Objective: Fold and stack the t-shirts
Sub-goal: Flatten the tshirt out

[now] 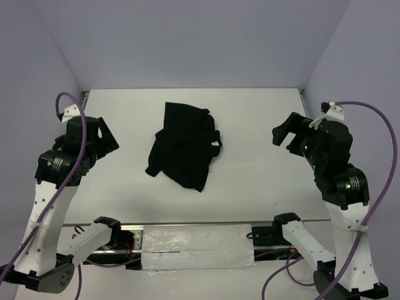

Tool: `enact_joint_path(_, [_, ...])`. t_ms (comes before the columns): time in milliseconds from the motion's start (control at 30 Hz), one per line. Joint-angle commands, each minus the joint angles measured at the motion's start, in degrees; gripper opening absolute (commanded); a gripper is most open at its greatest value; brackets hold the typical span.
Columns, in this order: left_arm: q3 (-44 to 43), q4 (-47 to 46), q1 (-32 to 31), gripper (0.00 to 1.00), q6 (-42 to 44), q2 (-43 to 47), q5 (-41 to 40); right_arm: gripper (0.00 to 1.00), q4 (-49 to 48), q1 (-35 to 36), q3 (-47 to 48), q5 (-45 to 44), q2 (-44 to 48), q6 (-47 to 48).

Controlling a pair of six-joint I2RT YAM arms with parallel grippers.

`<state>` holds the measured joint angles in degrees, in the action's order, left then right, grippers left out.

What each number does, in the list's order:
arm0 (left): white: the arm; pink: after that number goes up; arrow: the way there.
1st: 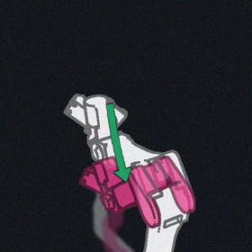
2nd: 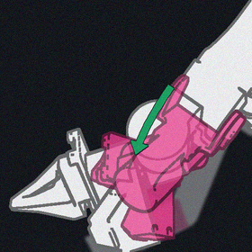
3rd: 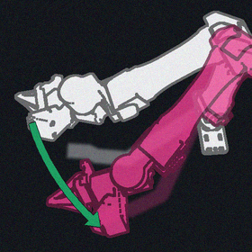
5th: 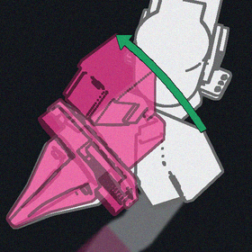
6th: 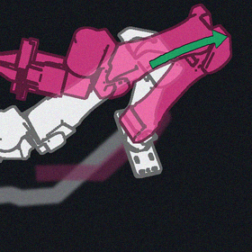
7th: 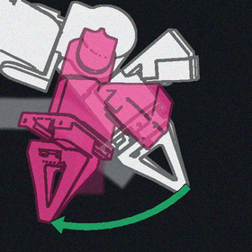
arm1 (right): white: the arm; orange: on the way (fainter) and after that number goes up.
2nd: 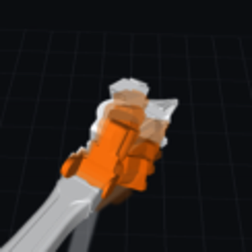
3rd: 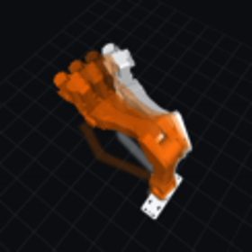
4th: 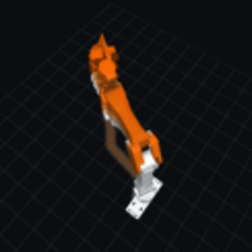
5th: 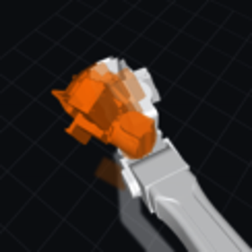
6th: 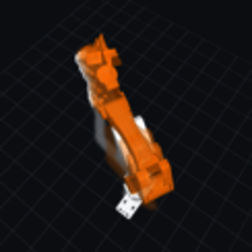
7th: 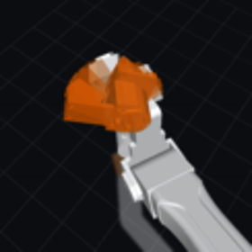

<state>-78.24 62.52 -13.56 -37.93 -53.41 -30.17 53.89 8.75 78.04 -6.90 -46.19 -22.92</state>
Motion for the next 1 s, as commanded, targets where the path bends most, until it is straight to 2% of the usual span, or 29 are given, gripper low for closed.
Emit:
enact_joint_path(0, [-1.1, -0.2, 0.0, 1.0, -0.7, 0.7, -1.3, 1.0, -2.6, 0.2, -1.2, -0.2, 1.0, -0.5])
enact_joint_path(767, [-2.1, -0.8, 0.1, 1.0, -0.5, -1.3, -2.3, 1.0, -5.6, 0.2, -2.3, -1.5, -0.9, 0.9])
enact_joint_path(900, [-1.0, -1.4, 0.0, 1.0, -0.9, -0.9, -2.4, 1.0, -6.8, 0.1, -3.6, 3.0, -2.8, 0.5])
enact_joint_path(967, [0.1, -2.2, 0.1, 1.0, -1.5, -0.7, -1.2, 1.0, -11.2, 2.1, -5.8, 10.5, -5.9, -1.3])
